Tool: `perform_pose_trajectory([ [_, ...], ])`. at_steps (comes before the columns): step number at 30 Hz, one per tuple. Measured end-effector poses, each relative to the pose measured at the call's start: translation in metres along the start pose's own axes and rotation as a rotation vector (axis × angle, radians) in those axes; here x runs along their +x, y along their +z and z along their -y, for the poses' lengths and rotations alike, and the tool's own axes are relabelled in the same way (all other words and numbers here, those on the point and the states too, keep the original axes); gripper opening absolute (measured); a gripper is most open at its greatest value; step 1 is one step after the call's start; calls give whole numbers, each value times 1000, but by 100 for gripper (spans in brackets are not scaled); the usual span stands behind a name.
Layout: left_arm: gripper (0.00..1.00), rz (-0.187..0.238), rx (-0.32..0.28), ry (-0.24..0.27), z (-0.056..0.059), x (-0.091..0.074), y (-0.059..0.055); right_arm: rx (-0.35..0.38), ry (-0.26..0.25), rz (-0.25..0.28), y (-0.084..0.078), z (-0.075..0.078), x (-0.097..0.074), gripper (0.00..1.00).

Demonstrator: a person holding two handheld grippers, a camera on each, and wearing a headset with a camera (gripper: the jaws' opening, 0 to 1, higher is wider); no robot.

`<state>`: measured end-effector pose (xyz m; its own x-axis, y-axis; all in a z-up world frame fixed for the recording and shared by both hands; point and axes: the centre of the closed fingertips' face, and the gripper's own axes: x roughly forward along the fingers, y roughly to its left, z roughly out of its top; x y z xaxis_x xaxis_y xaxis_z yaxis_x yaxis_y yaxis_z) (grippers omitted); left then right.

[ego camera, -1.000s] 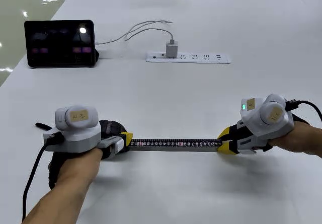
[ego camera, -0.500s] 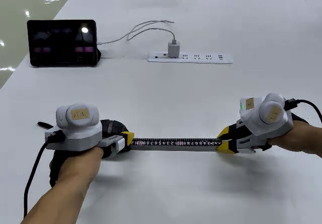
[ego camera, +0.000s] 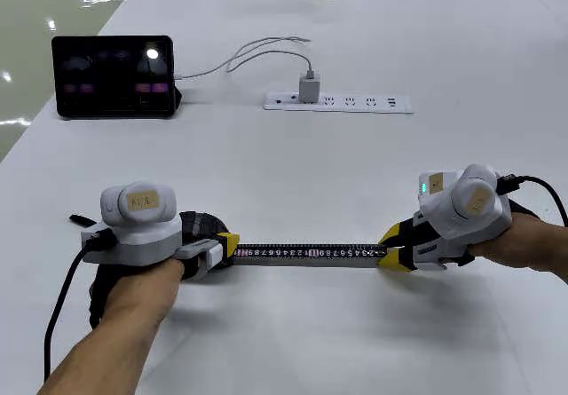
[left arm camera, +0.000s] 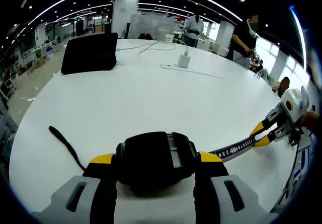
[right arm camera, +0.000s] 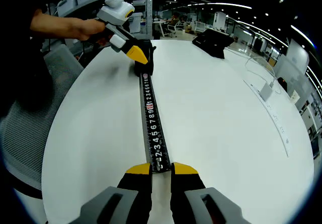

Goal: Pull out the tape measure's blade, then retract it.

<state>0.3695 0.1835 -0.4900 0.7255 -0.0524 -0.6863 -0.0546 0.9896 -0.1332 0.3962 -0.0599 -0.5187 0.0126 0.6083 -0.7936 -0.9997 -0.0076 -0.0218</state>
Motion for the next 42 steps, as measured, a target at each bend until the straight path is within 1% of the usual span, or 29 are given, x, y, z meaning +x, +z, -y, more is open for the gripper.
perform_pose_trajectory([
  [17, 56, -5, -5, -7, -1, 2, 0, -6, 7, 9, 11, -1, 7, 10],
  [42, 57, -12, -12, -19, 0, 1, 0, -18, 21, 23, 28, -1, 22, 10],
])
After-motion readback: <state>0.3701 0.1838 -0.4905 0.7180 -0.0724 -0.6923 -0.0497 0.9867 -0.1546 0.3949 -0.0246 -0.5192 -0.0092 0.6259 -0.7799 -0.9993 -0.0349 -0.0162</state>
